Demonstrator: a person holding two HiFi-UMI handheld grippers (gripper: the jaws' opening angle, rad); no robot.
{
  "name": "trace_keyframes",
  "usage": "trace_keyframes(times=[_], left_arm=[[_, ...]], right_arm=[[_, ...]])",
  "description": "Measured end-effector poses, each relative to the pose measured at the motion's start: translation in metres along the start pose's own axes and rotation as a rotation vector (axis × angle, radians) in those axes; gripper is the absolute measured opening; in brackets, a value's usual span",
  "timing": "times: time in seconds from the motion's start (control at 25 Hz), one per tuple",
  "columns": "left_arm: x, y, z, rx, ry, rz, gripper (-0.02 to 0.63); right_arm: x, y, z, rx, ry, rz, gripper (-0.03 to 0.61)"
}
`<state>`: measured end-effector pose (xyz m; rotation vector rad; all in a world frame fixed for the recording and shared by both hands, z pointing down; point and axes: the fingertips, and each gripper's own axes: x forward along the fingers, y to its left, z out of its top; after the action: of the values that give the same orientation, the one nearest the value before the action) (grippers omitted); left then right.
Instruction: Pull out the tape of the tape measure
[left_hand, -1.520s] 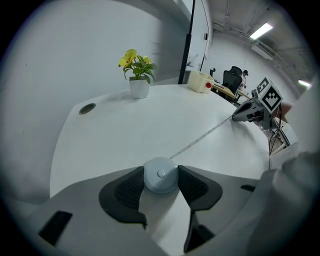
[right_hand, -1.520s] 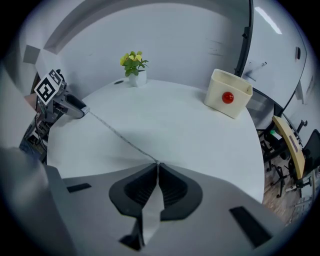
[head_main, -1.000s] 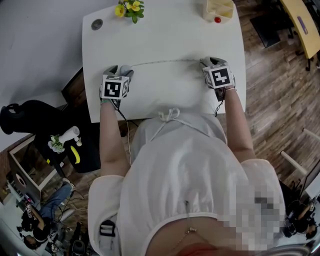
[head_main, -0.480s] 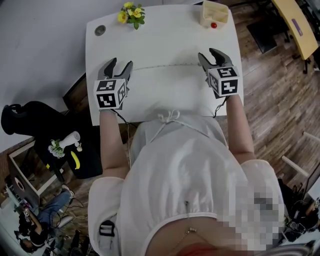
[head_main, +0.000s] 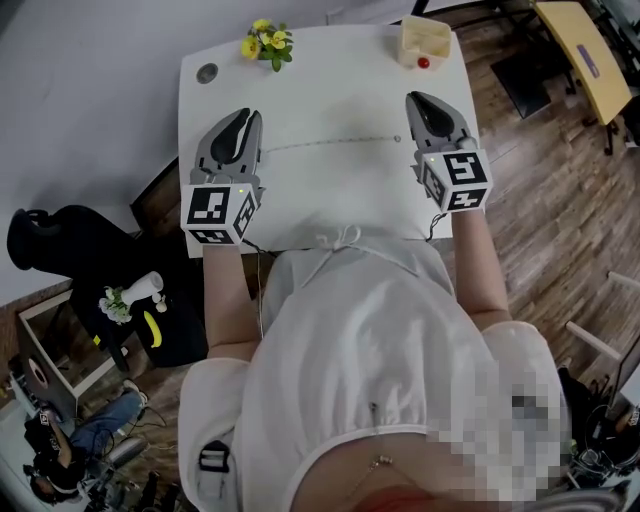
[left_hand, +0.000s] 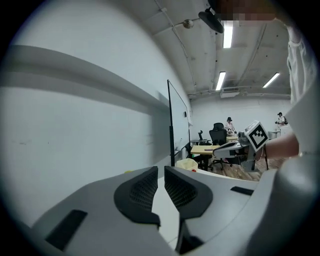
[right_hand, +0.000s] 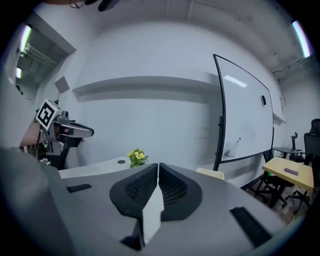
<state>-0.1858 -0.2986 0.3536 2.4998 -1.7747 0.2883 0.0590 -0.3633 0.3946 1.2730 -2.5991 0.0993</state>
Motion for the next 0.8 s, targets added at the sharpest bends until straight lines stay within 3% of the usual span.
trace_keyframes(times=[0.36,0.8], left_arm=[[0.002,-0.011,0.001,0.021,-0.006,-0.059,0.023],[0.005,-0.01,0.0,0.012,-0.001,-0.058,0.025]], right_arm=[[-0.004,0.008,0.003,0.011,-0.033,0.048,0.005],[-0.003,0.014,-0.002,-0.017,-0.017,0.069,0.002]])
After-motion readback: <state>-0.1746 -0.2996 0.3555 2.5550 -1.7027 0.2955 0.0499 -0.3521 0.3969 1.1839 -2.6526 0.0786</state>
